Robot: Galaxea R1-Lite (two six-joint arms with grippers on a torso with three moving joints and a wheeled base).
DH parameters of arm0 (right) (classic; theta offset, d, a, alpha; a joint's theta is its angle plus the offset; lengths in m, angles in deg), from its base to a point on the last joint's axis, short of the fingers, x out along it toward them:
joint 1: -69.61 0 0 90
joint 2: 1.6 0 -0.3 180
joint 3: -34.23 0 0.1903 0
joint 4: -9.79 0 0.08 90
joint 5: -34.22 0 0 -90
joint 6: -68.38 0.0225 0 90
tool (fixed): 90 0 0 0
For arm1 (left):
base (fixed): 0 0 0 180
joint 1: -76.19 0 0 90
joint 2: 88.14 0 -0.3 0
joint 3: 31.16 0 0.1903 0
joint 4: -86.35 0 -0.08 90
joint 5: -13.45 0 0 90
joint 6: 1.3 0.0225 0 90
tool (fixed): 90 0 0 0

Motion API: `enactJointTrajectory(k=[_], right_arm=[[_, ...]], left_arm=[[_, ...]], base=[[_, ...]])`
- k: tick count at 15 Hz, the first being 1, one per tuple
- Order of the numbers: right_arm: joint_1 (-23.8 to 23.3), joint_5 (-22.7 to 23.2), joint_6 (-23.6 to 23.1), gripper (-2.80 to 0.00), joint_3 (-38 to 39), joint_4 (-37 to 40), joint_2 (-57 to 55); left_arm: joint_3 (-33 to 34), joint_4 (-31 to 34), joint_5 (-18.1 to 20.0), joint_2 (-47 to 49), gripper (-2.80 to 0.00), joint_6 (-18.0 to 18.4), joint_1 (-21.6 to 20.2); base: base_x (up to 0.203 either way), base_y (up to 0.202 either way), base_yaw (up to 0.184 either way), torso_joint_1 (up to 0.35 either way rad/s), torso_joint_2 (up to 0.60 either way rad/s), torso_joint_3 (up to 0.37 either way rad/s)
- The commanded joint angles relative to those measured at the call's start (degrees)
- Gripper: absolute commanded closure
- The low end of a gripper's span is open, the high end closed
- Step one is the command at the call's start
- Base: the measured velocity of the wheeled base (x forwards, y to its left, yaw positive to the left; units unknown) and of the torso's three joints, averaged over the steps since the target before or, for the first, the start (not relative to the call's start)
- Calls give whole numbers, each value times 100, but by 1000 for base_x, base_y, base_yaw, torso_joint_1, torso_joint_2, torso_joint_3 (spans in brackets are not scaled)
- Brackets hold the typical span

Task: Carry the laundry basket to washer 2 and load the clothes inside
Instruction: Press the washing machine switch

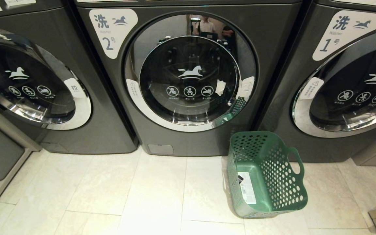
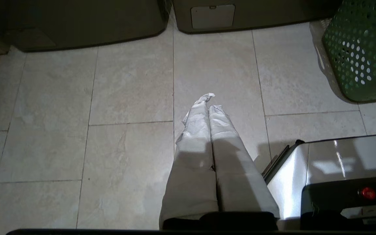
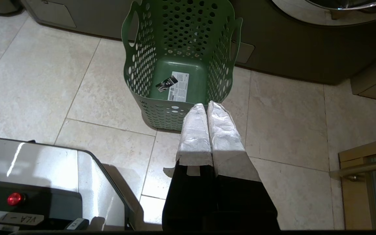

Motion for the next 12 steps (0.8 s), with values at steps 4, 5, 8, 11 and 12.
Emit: enactJointTrajectory(k=[4,5,8,11,12], right_arm=[[0,-5,-30,0,-1,20,-13],[0,-5,-4,0,-1,20,-13],[0,56,14,0,-1,20,-13],[0,43,36,0,-1,20,-13],[0,18,80,0,-5,20,-13]], left_arm=[[47,-45,-68,-865,0,-217,42],[47,-45,-68,-857,0,-214,42],[39,-45,-68,-862,0,-214,42],[39,-45,-76,-866,0,-233,42],[39,-45,-76,-866,0,-267,42]], base=[[0,0,0,0,0,0],[0,0,0,0,0,0],[0,0,0,0,0,0],[0,0,0,0,0,0],[0,0,0,0,0,0]])
